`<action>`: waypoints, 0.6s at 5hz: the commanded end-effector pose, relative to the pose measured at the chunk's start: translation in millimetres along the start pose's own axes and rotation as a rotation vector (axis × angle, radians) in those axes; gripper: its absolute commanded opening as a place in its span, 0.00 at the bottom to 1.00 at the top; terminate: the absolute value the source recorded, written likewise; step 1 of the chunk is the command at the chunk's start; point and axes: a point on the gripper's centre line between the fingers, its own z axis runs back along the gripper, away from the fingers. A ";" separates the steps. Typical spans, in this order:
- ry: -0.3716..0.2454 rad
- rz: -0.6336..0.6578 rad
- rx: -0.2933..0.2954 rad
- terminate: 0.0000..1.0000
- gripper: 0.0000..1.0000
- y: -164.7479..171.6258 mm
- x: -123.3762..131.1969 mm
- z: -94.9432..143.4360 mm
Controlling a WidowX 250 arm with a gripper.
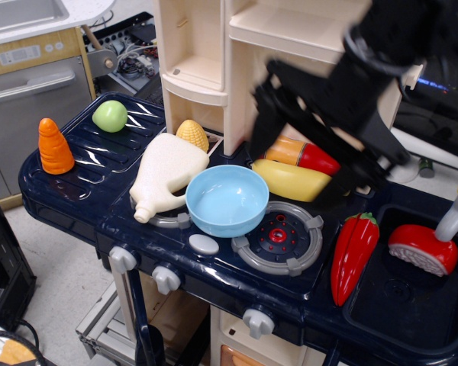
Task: Put carrot in bowl
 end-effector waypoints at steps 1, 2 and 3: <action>-0.096 -0.093 0.094 0.00 1.00 91.9 -10.3 -4.5; -0.131 -0.155 0.017 0.00 1.00 135.0 -10.3 -35.6; -0.171 -0.179 -0.004 0.00 1.00 176.4 -18.9 -65.6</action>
